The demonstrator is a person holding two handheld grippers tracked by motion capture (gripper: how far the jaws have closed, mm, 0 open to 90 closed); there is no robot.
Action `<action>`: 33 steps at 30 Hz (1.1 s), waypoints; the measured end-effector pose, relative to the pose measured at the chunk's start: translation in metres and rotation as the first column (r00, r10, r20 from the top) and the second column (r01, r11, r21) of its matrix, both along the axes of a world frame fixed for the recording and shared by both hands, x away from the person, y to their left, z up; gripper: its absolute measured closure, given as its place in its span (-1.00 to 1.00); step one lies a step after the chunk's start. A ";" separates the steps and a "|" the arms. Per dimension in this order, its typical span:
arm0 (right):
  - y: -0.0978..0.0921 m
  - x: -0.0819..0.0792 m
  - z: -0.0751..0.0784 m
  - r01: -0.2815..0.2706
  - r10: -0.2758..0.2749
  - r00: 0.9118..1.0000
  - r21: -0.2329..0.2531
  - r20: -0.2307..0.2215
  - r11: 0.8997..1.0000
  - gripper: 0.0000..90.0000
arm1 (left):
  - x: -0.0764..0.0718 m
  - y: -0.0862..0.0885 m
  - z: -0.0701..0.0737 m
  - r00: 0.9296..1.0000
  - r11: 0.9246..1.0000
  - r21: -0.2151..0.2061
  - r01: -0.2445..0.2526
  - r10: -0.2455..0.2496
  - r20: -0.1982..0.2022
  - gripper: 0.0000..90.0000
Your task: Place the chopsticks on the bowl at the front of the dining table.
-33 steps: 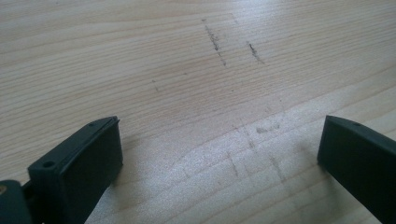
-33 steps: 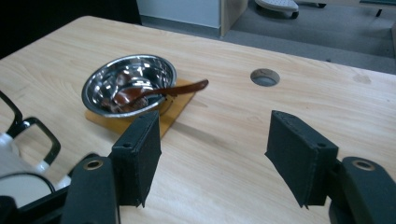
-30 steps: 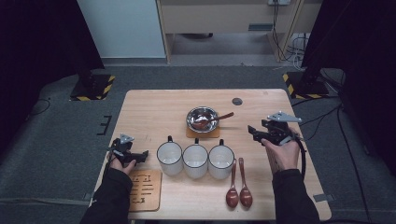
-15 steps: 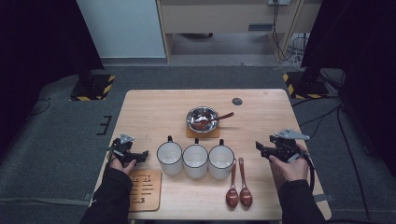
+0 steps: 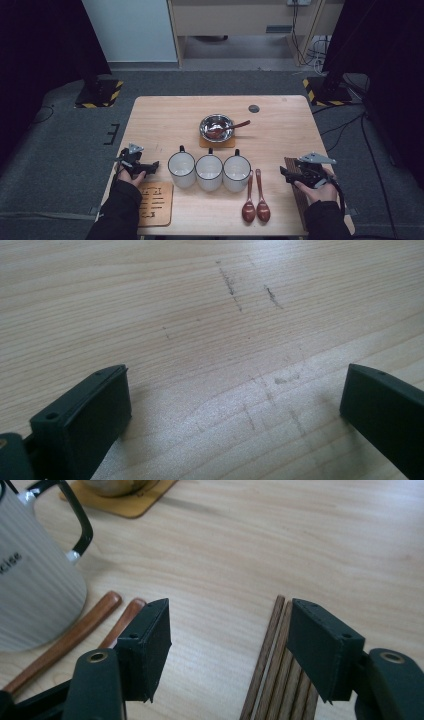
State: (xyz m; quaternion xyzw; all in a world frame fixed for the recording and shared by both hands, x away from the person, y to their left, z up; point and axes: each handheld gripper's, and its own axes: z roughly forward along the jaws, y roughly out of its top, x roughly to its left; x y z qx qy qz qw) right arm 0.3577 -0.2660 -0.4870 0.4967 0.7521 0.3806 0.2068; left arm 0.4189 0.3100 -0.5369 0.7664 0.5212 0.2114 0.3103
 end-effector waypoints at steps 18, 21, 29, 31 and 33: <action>0.010 -0.003 -0.022 -0.028 0.026 0.997 -0.023 -0.077 0.999 -0.01 | 0.000 0.000 0.000 1.000 1.000 0.000 0.000 0.000 0.000 -1.00; 0.007 -0.002 -0.025 -0.004 0.000 0.995 -0.040 -0.100 0.999 0.06 | 0.000 0.000 0.000 1.000 1.000 0.000 0.000 0.000 0.000 -1.00; 0.000 0.000 -0.026 0.019 -0.022 0.994 -0.034 -0.109 0.999 0.17 | 0.000 0.000 0.000 1.000 1.000 0.000 0.000 0.000 0.000 -1.00; 0.000 0.000 -0.026 0.019 -0.023 0.993 -0.035 -0.115 0.999 0.19 | 0.000 0.000 0.000 1.000 1.000 0.000 0.000 0.000 0.000 -1.00; 0.000 0.000 -0.027 0.021 -0.024 0.992 -0.031 -0.121 0.999 0.21 | 0.000 0.000 0.000 1.000 1.000 0.000 0.000 0.000 0.000 -1.00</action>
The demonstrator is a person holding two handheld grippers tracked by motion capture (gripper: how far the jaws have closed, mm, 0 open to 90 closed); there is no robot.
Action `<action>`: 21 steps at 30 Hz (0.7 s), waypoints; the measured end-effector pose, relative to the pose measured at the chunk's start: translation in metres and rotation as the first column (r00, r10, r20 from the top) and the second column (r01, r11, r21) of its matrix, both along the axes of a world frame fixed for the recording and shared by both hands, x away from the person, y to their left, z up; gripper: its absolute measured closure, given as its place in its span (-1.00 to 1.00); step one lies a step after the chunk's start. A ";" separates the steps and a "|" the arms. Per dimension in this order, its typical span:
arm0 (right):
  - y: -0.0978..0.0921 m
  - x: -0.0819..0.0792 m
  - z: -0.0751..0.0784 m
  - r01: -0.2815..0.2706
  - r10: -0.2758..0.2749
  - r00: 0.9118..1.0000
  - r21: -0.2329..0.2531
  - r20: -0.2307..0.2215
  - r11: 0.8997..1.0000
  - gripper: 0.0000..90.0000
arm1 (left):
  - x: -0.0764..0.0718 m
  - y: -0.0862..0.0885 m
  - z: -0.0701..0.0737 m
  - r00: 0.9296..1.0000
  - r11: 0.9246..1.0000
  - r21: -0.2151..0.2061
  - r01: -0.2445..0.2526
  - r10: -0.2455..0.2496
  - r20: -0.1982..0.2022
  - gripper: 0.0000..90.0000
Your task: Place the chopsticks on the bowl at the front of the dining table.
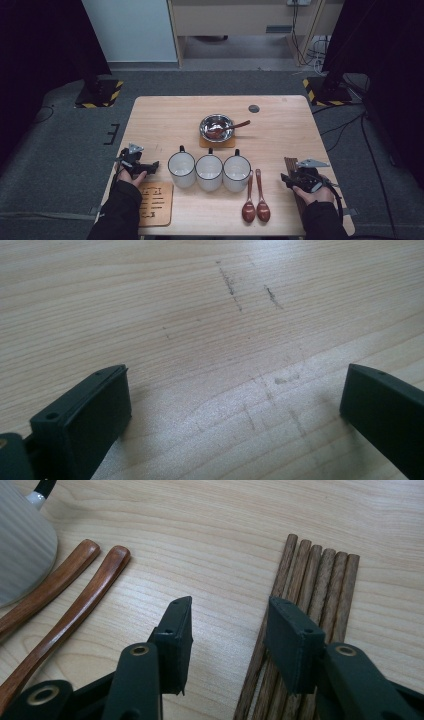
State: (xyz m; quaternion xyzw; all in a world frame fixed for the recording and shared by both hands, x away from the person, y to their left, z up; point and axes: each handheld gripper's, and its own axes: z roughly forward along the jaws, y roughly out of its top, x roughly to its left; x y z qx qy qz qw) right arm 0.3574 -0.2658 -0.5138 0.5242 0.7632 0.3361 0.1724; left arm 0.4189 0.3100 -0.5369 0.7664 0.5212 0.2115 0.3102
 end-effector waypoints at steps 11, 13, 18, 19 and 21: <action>-0.001 0.001 -0.003 -0.004 0.003 1.000 -0.017 -0.022 1.000 0.24 | 0.000 0.000 0.000 1.000 1.000 0.000 0.000 0.000 0.000 -1.00; -0.001 0.001 -0.003 0.001 -0.002 1.000 -0.018 -0.029 1.000 0.23 | 0.000 0.000 0.000 1.000 1.000 0.000 0.000 0.000 0.000 -1.00; -0.001 0.001 -0.004 -0.002 0.001 1.000 -0.015 -0.028 1.000 0.23 | 0.000 0.000 0.000 1.000 1.000 0.000 0.000 0.000 0.000 -1.00; -0.001 0.001 -0.004 -0.002 0.001 1.000 -0.015 -0.028 1.000 0.23 | 0.000 0.000 0.000 1.000 1.000 0.000 0.000 0.000 0.000 -1.00; 0.001 0.001 -0.005 -0.018 0.017 0.999 -0.017 -0.040 1.000 0.27 | 0.000 0.000 0.000 1.000 1.000 0.000 0.000 0.000 0.000 -1.00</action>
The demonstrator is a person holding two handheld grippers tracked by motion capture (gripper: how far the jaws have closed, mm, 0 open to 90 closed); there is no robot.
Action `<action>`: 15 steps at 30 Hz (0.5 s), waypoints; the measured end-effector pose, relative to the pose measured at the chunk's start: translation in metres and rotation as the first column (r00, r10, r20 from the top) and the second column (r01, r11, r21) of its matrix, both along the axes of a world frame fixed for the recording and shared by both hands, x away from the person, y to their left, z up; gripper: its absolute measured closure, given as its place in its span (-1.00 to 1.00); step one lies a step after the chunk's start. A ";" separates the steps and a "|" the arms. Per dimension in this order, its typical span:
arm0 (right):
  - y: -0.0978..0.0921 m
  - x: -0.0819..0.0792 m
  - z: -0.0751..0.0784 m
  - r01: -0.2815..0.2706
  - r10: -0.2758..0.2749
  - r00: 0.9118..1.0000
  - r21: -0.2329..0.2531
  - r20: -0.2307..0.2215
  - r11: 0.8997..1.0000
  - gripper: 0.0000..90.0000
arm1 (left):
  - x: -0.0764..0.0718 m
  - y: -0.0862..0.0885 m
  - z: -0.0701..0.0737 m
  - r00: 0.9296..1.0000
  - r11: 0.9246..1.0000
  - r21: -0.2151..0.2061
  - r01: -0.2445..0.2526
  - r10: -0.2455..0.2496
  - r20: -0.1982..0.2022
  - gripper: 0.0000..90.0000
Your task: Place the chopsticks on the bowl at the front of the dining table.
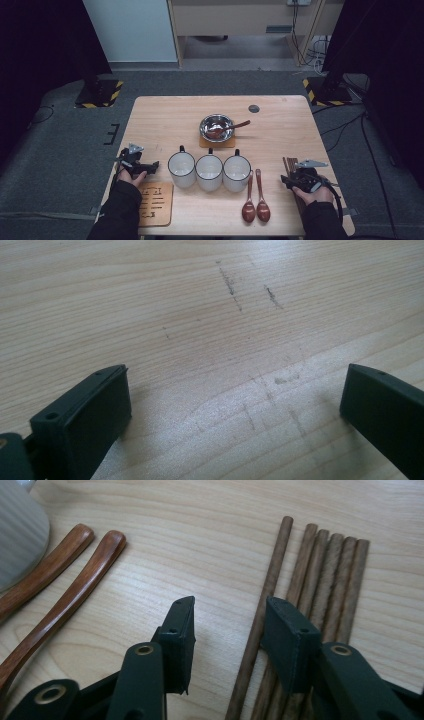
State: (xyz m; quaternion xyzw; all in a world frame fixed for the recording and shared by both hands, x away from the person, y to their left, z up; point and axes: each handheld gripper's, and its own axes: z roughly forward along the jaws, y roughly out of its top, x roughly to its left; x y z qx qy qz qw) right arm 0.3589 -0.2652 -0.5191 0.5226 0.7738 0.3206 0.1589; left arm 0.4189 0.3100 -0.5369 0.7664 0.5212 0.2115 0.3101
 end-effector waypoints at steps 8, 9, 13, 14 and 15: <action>0.004 -0.001 0.001 -0.017 0.016 1.000 -0.029 -0.027 0.999 0.58 | 0.000 0.000 0.000 1.000 1.000 0.000 0.000 0.000 0.000 -1.00; 0.004 -0.001 0.001 -0.019 0.018 0.999 -0.031 -0.032 0.999 0.63 | 0.000 0.000 0.000 1.000 1.000 0.000 0.000 0.000 0.000 -1.00; 0.006 -0.002 0.002 -0.032 0.030 0.999 -0.044 -0.044 0.999 0.81 | 0.000 0.000 0.000 1.000 1.000 0.000 0.000 0.000 0.000 -1.00; 0.007 -0.002 0.002 -0.030 0.028 0.998 -0.045 -0.049 0.999 0.83 | 0.000 0.000 0.000 1.000 1.000 0.000 0.000 0.000 0.000 -1.00; 0.007 -0.002 0.002 -0.030 0.028 0.998 -0.045 -0.049 0.999 0.83 | 0.000 0.000 0.000 1.000 1.000 0.000 0.000 0.000 0.000 -1.00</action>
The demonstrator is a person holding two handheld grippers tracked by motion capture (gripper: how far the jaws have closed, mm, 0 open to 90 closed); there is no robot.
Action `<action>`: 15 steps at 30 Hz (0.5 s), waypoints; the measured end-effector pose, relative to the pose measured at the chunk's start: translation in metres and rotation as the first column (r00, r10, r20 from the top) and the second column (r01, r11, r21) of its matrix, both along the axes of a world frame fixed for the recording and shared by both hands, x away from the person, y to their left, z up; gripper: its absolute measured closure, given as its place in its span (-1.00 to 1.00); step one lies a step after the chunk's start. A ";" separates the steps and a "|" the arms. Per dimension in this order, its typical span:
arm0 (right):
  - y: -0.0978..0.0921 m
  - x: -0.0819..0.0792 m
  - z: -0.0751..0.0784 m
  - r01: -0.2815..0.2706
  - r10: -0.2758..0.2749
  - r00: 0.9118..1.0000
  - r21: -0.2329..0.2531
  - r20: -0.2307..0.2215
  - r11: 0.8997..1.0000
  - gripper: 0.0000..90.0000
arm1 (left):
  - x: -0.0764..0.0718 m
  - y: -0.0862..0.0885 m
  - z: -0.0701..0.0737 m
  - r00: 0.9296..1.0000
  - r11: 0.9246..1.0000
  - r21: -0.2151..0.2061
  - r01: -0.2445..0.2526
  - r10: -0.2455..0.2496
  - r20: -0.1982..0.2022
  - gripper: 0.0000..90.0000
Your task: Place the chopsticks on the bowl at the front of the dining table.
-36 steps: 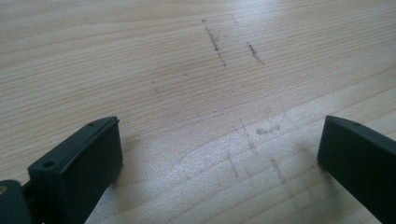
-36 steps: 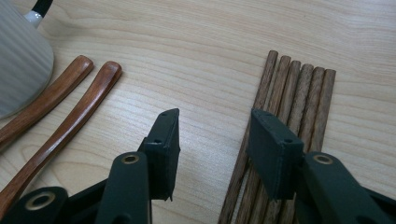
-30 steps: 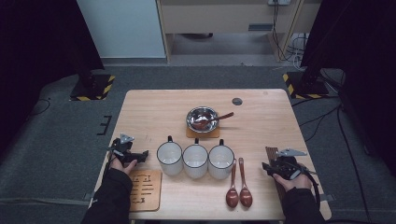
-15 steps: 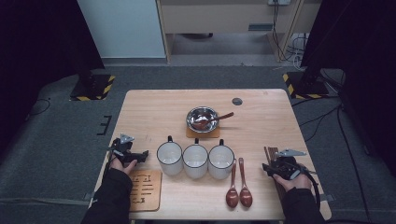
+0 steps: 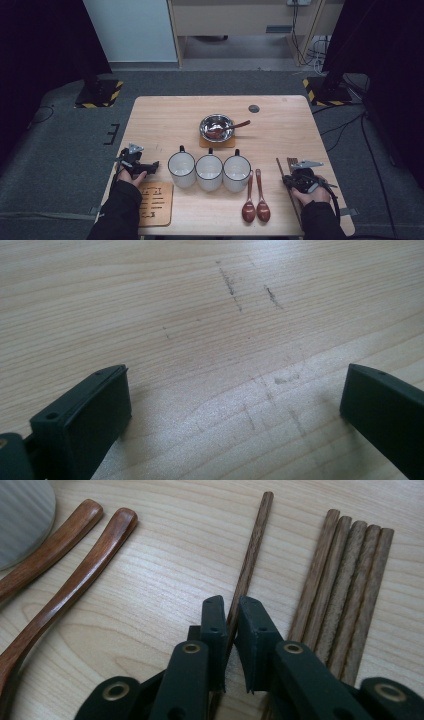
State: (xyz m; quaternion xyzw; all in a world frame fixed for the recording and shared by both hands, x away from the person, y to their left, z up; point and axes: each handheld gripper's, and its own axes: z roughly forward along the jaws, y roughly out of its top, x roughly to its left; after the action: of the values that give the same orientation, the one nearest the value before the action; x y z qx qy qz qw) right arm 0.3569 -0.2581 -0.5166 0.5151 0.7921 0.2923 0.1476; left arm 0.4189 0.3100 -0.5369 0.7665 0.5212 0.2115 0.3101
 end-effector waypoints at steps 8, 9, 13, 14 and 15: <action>0.008 0.000 0.001 -0.001 0.001 1.000 -0.009 0.006 1.000 0.87 | 0.000 0.000 0.000 1.000 1.000 0.000 0.000 0.000 0.000 -1.00; 0.012 0.001 0.001 -0.011 0.011 1.000 -0.010 0.012 1.000 0.87 | 0.000 0.000 0.000 1.000 1.000 0.000 0.000 0.000 0.000 -1.00; 0.018 0.002 0.001 -0.030 0.030 0.999 -0.002 0.025 1.000 0.88 | 0.000 0.000 0.000 1.000 1.000 0.000 0.000 0.000 0.000 -1.00; 0.019 0.003 0.001 -0.035 0.035 0.999 -0.002 0.024 0.999 0.87 | 0.000 0.000 0.000 1.000 1.000 0.000 0.000 0.000 0.000 -1.00; 0.022 0.003 0.000 -0.046 0.046 0.999 0.001 0.022 0.999 0.85 | 0.000 0.000 0.000 1.000 1.000 0.000 0.000 0.000 0.000 -1.00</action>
State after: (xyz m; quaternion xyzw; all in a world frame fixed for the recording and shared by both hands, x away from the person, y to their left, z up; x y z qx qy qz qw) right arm 0.3600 -0.2361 -0.5170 0.4934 0.8020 0.3020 0.1491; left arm 0.4189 0.3100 -0.5369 0.7665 0.5212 0.2115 0.3100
